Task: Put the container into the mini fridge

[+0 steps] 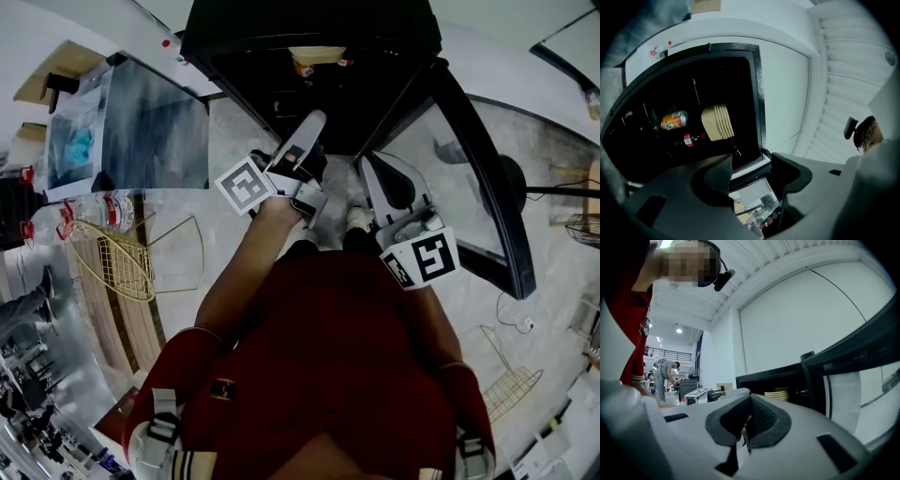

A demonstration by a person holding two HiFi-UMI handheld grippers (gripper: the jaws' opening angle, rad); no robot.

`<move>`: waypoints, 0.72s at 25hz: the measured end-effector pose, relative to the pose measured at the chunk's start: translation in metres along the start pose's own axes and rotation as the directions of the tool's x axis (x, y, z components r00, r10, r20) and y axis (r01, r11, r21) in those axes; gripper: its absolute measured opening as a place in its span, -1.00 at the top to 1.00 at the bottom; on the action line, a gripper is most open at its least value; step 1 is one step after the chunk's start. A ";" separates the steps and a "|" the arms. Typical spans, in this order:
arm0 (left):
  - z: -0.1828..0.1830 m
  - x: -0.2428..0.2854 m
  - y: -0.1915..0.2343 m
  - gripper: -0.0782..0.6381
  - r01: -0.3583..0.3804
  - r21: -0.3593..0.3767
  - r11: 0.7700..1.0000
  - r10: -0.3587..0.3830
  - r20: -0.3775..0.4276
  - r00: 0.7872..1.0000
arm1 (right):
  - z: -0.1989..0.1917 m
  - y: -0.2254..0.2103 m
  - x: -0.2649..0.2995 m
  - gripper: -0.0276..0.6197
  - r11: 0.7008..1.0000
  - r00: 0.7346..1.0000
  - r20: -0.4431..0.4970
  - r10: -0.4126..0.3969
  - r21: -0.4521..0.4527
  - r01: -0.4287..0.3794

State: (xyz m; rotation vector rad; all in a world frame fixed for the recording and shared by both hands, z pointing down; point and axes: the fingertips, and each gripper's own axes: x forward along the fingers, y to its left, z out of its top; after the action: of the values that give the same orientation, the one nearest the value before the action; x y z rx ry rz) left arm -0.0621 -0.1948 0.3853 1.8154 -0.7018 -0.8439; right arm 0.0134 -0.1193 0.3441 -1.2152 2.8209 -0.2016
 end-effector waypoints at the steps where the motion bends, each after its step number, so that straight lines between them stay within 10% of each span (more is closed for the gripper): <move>1: -0.002 -0.003 -0.003 0.06 -0.005 0.031 0.999 0.005 -0.012 1.000 | -0.001 0.001 -0.001 0.91 1.000 1.000 0.000 0.002 0.004 -0.002; 18: -0.021 -0.037 -0.049 0.72 0.055 0.477 0.877 0.019 -0.150 0.989 | 0.000 0.012 0.000 0.91 0.998 0.999 0.015 0.029 0.050 -0.029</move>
State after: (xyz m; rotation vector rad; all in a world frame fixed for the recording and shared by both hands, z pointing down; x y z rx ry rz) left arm -0.0622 -0.1380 0.3545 2.3064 -0.8506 -0.5620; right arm 0.0047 -0.1112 0.3423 -1.1604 2.8011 -0.2595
